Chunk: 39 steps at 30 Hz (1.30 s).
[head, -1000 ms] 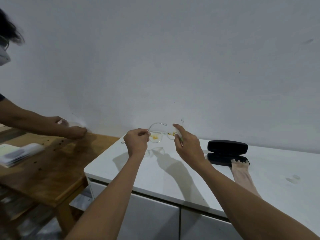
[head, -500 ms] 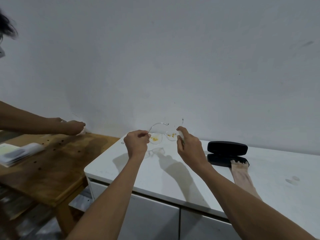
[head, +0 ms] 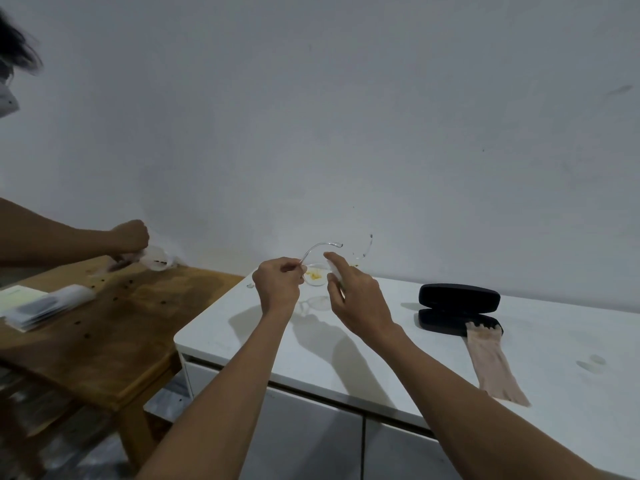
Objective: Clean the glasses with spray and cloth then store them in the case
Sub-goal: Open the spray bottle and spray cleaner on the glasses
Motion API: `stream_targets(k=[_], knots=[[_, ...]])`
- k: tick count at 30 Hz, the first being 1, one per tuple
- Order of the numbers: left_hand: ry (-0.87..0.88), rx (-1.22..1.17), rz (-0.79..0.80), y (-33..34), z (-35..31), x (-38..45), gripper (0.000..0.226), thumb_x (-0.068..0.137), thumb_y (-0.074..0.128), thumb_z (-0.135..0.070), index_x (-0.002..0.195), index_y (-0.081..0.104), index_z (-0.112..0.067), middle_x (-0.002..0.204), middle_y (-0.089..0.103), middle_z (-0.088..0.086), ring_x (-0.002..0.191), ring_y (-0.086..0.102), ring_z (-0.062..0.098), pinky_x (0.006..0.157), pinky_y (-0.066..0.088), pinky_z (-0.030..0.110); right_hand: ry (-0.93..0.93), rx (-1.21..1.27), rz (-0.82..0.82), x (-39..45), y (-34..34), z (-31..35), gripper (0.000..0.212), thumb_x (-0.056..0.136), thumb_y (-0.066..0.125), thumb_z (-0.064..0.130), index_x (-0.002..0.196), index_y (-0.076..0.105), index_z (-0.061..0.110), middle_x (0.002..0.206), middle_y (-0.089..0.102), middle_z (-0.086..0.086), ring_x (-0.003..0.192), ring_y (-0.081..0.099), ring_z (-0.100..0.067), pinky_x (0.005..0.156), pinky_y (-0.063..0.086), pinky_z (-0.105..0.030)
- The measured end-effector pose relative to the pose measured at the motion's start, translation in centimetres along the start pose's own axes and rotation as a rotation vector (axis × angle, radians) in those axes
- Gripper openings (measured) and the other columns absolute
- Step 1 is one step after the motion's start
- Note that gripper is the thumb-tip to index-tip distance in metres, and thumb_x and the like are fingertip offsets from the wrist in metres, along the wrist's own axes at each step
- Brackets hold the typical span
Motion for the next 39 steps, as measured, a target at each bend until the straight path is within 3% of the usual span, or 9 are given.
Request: stream_targets(k=[9, 12, 14, 17, 19, 21, 29, 34, 39], knots=[[-0.019, -0.022, 0.000, -0.5, 0.4, 0.0, 0.011, 0.078, 0.080, 0.003, 0.084, 0.080, -0.005, 0.066, 0.073, 0.000, 0.060, 0.074, 0.022, 0.074, 0.064, 0.042, 0.136, -0.049, -0.037, -0.7, 0.4, -2.7, 0.036, 0.101, 0.048, 0.019, 0.137, 0.053, 0.020, 0.083, 0.069, -0.011, 0.076, 0.063, -0.036, 0.067, 0.051, -0.042], [-0.015, -0.028, 0.002, -0.6, 0.5, 0.1, 0.010, 0.078, 0.080, 0.003, 0.084, 0.079, -0.005, 0.066, 0.073, -0.001, 0.061, 0.073, 0.023, 0.074, 0.064, 0.042, 0.288, 0.022, -0.098, -1.2, -0.9, -4.4, 0.038, 0.103, 0.048, 0.020, 0.140, 0.053, 0.022, 0.067, 0.061, 0.001, 0.071, 0.059, -0.031, 0.067, 0.045, -0.037], [-0.015, -0.043, -0.002, -0.7, 0.6, 0.3, 0.010, 0.078, 0.081, 0.003, 0.086, 0.080, -0.003, 0.069, 0.075, 0.002, 0.061, 0.074, 0.022, 0.073, 0.064, 0.040, 0.447, 0.142, -0.138, -1.7, -1.4, -6.2, 0.035, 0.103, 0.047, 0.025, 0.137, 0.054, 0.031, 0.056, 0.054, 0.005, 0.065, 0.056, -0.026, 0.065, 0.043, -0.035], [-0.019, -0.088, 0.005, -0.8, 0.4, 0.6, 0.011, 0.077, 0.081, 0.004, 0.087, 0.079, -0.002, 0.070, 0.075, 0.005, 0.057, 0.072, 0.017, 0.072, 0.064, 0.036, 0.735, 0.511, -0.239, -2.8, -1.6, -9.4, 0.027, 0.102, 0.047, 0.032, 0.124, 0.060, 0.042, 0.069, 0.063, -0.006, 0.059, 0.055, -0.025, 0.056, 0.049, -0.032], [-0.027, -0.128, 0.026, -0.7, 0.3, 0.9, 0.011, 0.077, 0.081, 0.004, 0.087, 0.079, -0.002, 0.072, 0.076, 0.007, 0.056, 0.071, 0.016, 0.071, 0.064, 0.033, 0.906, 0.783, -0.250, -3.3, -1.0, -10.6, 0.024, 0.103, 0.048, 0.031, 0.120, 0.064, 0.036, 0.073, 0.061, -0.008, 0.045, 0.043, -0.021, 0.042, 0.037, -0.024], [-0.037, -0.171, 0.047, -0.6, 0.2, 1.1, 0.012, 0.077, 0.082, 0.004, 0.088, 0.079, -0.001, 0.075, 0.077, 0.011, 0.059, 0.072, 0.018, 0.068, 0.063, 0.030, 0.991, 0.942, -0.227, -3.2, -0.7, -11.0, 0.024, 0.102, 0.050, 0.029, 0.118, 0.067, 0.032, 0.073, 0.056, -0.007, 0.039, 0.035, -0.017, 0.039, 0.029, -0.020], [-0.052, -0.247, 0.087, 0.4, -0.3, 1.2, 0.012, 0.078, 0.081, 0.005, 0.089, 0.078, 0.003, 0.075, 0.076, 0.012, 0.062, 0.072, 0.020, 0.068, 0.064, 0.030, 1.070, 1.371, -0.062, -2.1, 1.5, -9.5, 0.026, 0.103, 0.046, 0.026, 0.118, 0.067, 0.029, 0.065, 0.049, -0.001, 0.037, 0.021, -0.009, 0.034, 0.016, -0.017], [-0.045, -0.252, 0.099, 0.8, -0.4, 1.3, 0.014, 0.078, 0.081, 0.006, 0.091, 0.078, 0.005, 0.073, 0.076, 0.009, 0.061, 0.072, 0.017, 0.068, 0.064, 0.030, 1.065, 1.358, -0.016, -2.3, 1.5, -8.8, 0.017, 0.100, 0.049, 0.027, 0.105, 0.066, 0.027, 0.064, 0.037, 0.003, 0.038, 0.016, -0.008, 0.036, 0.011, -0.019], [-0.032, -0.253, 0.104, 1.2, -0.7, 1.2, 0.014, 0.077, 0.081, 0.005, 0.091, 0.078, 0.005, 0.075, 0.076, 0.013, 0.063, 0.073, 0.018, 0.067, 0.063, 0.029, 1.067, 1.395, -0.001, -2.9, 2.4, -8.5, 0.020, 0.104, 0.048, 0.029, 0.115, 0.064, 0.032, 0.061, 0.041, 0.004, 0.037, 0.019, -0.007, 0.034, 0.014, -0.018]])
Point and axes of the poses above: each hand's wrist, its own x-axis towards the middle knuckle, its own y-axis out of the palm, z = x × y, the point moved 9 cm from there along x, towards the middle knuckle
